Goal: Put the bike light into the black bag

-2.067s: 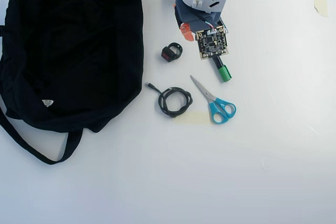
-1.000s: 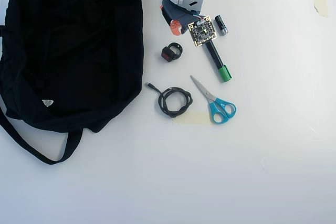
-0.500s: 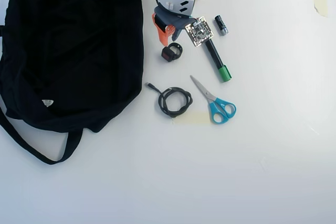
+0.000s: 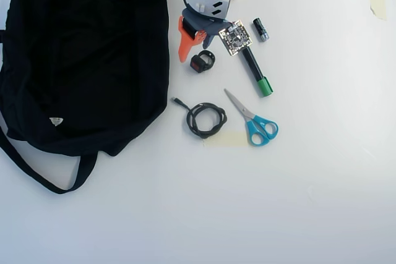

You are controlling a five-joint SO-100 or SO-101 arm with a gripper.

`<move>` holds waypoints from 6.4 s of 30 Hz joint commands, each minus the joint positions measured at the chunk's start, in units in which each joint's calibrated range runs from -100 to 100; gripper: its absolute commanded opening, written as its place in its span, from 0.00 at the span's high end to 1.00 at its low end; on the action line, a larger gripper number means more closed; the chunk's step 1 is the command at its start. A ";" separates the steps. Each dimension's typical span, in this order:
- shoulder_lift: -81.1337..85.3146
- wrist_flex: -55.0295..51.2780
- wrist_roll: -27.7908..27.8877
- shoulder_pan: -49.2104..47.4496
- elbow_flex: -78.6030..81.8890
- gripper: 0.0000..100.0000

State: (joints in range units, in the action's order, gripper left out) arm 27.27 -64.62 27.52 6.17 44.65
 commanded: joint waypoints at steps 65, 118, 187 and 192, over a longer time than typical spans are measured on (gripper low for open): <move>-23.21 5.02 -0.36 -4.15 -5.03 0.77; 0.45 -13.85 -12.58 -6.62 -25.25 0.98; -36.73 28.27 -25.37 50.00 -29.02 0.63; -36.57 28.27 -25.48 48.95 -29.47 0.63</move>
State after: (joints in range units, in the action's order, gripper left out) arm -11.33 -36.45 2.22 56.28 17.14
